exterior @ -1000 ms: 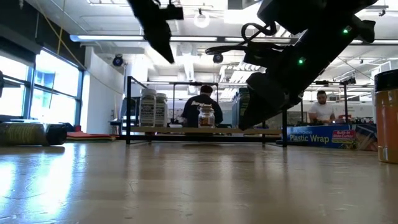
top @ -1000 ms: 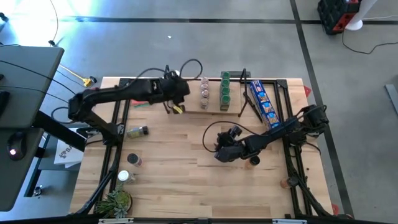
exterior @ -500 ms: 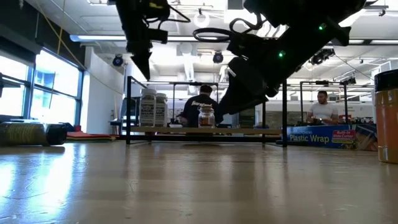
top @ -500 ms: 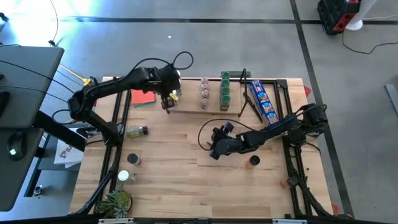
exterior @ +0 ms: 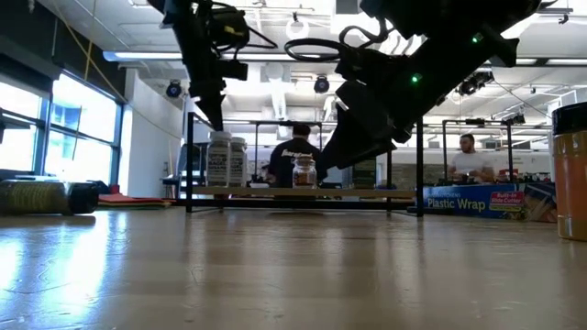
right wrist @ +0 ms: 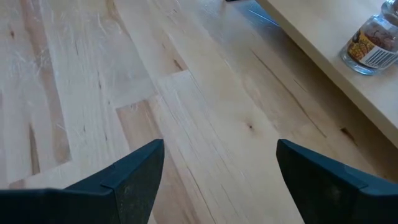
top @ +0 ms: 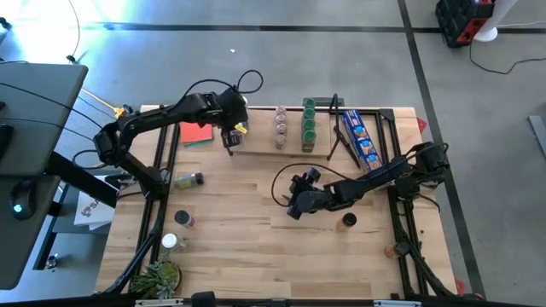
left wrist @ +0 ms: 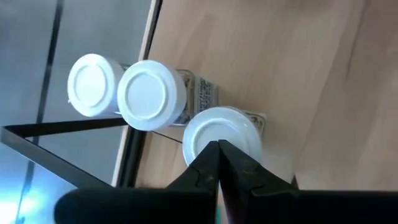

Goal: Shelf spices
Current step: Put the white seasoning bottle on the shelf aligned with the other white seasoning bottle

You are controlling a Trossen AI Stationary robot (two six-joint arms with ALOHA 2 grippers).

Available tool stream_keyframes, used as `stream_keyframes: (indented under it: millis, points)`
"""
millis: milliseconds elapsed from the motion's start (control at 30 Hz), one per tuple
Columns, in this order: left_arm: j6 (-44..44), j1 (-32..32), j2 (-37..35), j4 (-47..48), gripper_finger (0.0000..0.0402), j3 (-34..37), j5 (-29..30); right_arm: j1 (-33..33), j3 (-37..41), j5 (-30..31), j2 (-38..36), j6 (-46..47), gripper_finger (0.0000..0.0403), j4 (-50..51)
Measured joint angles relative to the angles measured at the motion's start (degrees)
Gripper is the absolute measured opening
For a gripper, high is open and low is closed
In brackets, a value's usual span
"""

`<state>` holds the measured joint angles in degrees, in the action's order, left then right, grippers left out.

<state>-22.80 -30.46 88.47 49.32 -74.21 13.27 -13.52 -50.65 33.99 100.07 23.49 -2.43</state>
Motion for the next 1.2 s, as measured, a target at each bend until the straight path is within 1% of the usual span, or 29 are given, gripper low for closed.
stream_keyframes:
  millis: [133,533,733,800,900,967,1133,1200]
  points:
    - [-0.9,-0.2,0.0,-0.4,0.0001,0.2,0.1,0.0,0.0,0.0,0.0,0.0,0.0304,0.0]
    - [-3.3,-0.3,0.2,-4.3,0.0001,0.4,-2.5,0.0,0.0,0.0,0.0,0.0,0.0304,0.0]
    - [-4.0,-0.3,0.2,-5.9,0.0001,0.4,-2.7,0.0,0.0,0.0,0.0,0.0,0.0304,0.0]
    - [-4.7,-0.2,0.2,-5.9,0.0001,0.4,-2.1,0.0,0.0,0.0,0.0,0.0,0.0304,0.0]
    - [-4.9,0.4,-0.1,-5.1,0.0001,0.2,0.5,0.0,0.0,-0.1,0.0,0.0,0.0304,0.0]
    - [-4.5,0.3,-0.1,-4.8,0.0001,0.1,0.7,0.0,0.0,-0.2,0.0,0.0,0.0304,0.0]
    - [-5.2,-0.8,1.0,-3.1,0.0000,0.2,-4.7,0.0,0.0,-0.2,0.0,-0.4,0.0304,0.0]
    - [-5.7,-0.9,1.1,-3.4,0.0000,0.1,-4.6,0.0,0.0,-0.2,0.0,-0.4,0.0304,0.0]
